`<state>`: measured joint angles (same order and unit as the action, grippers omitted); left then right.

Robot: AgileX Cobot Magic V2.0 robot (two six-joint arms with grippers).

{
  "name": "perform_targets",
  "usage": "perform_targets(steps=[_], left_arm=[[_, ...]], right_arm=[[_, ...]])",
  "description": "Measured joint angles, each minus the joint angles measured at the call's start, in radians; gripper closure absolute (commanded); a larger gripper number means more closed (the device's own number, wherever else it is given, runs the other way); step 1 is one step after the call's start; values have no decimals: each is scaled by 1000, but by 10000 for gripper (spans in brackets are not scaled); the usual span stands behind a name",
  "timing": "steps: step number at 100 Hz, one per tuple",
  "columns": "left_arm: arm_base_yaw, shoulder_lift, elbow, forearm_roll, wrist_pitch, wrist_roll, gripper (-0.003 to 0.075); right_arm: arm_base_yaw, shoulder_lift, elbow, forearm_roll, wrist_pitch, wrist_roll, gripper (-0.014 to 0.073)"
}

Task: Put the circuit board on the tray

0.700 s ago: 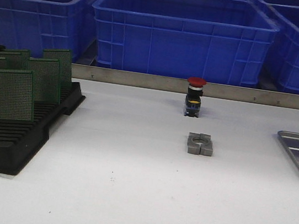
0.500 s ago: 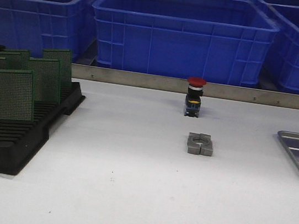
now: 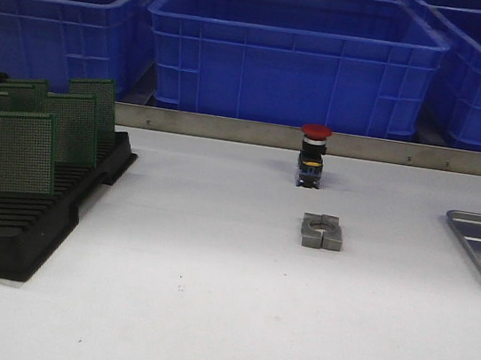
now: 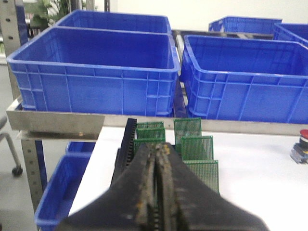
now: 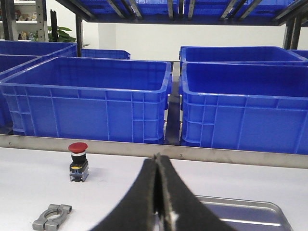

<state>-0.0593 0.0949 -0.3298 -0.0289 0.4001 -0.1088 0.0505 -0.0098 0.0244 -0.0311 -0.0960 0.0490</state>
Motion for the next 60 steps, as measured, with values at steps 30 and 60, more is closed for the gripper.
perform_targets(steps=[30, 60], left_arm=[[0, 361, -385, -53, 344, 140, 738], [0, 691, -610, -133, 532, 283, 738]], right_arm=[[0, 0, 0, 0, 0, 0, 660], [0, 0, 0, 0, 0, 0, 660]])
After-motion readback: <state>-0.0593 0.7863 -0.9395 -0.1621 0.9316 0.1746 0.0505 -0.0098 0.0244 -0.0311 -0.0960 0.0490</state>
